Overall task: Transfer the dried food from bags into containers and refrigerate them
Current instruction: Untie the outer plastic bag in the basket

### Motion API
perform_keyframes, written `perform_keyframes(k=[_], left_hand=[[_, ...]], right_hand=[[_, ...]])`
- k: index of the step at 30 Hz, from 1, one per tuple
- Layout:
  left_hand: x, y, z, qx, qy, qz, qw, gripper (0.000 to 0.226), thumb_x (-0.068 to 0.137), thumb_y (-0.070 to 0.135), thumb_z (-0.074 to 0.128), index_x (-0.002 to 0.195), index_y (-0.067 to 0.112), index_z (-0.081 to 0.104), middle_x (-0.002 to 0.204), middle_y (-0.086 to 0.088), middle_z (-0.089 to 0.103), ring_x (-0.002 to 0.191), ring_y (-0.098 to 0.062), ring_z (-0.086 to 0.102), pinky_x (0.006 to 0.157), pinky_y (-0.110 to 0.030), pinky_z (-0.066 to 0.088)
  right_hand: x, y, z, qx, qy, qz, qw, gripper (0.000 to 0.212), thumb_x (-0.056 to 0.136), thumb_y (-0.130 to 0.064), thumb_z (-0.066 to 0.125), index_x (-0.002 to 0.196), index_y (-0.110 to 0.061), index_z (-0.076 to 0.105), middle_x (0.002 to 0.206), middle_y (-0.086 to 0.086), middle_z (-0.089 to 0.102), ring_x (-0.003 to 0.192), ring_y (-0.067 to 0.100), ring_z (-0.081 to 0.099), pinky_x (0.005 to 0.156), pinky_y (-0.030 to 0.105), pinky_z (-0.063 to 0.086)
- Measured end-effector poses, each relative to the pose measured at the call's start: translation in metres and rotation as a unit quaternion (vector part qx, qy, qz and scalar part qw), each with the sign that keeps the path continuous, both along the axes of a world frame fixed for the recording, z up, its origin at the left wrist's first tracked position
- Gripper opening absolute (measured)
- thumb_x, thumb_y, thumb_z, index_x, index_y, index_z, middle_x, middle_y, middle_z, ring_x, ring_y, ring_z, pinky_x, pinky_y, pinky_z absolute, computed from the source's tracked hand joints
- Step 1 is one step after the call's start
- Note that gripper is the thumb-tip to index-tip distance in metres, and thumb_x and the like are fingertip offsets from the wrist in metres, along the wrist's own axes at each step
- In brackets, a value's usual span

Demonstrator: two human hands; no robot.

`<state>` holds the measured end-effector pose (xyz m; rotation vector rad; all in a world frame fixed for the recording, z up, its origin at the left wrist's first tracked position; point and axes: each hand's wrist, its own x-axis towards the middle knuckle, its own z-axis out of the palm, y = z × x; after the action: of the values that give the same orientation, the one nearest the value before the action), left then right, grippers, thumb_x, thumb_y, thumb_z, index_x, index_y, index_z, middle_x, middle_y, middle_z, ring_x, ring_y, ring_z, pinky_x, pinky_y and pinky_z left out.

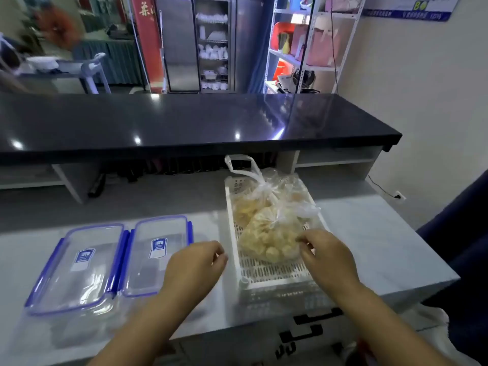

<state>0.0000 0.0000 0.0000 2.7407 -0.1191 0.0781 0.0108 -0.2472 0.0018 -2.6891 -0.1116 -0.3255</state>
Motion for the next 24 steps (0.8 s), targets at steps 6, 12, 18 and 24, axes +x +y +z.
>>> perform_keyframes(k=[6, 12, 18, 24], left_hand=[[0.016, -0.064, -0.010, -0.037, -0.031, 0.024, 0.999, 0.034, 0.092, 0.042, 0.049, 0.122, 0.028, 0.054, 0.120, 0.011, 0.058, 0.109, -0.009, 0.053, 0.083, -0.024, 0.045], [0.041, -0.090, -0.015, -0.025, -0.078, 0.027, 0.996, 0.053, 0.084, 0.046, 0.060, 0.131, 0.027, 0.044, 0.133, 0.009, 0.046, 0.121, -0.009, 0.041, 0.097, -0.024, 0.039], [0.063, -0.106, -0.020, -0.037, -0.103, 0.003, 0.994, 0.060, 0.080, 0.046, 0.063, 0.134, 0.025, 0.045, 0.138, 0.008, 0.044, 0.128, -0.012, 0.035, 0.106, -0.026, 0.027], [0.083, -0.110, -0.033, -0.063, -0.156, -0.023, 0.986, 0.042, 0.068, 0.034, 0.075, 0.107, 0.021, 0.064, 0.113, 0.004, 0.061, 0.112, -0.016, 0.046, 0.094, -0.033, 0.040]], right_hand=[[0.048, -0.009, 0.003, 0.081, -0.002, 0.059, 0.995, 0.015, 0.089, -0.019, 0.057, 0.100, -0.018, 0.067, 0.094, -0.004, 0.068, 0.079, 0.013, 0.059, 0.068, 0.027, 0.048], [0.076, -0.006, -0.007, 0.113, 0.017, 0.093, 0.989, 0.009, 0.086, -0.029, 0.062, 0.086, -0.021, 0.064, 0.080, -0.008, 0.063, 0.068, 0.006, 0.053, 0.063, 0.023, 0.043], [0.084, -0.011, -0.005, 0.139, -0.014, 0.130, 0.982, 0.012, 0.086, -0.016, 0.063, 0.074, -0.019, 0.061, 0.070, -0.010, 0.059, 0.066, 0.004, 0.055, 0.060, 0.020, 0.047], [0.092, -0.023, 0.024, 0.226, -0.062, 0.099, 0.967, 0.010, 0.085, -0.013, 0.065, 0.076, -0.014, 0.062, 0.068, -0.005, 0.060, 0.064, 0.010, 0.057, 0.061, 0.031, 0.052]])
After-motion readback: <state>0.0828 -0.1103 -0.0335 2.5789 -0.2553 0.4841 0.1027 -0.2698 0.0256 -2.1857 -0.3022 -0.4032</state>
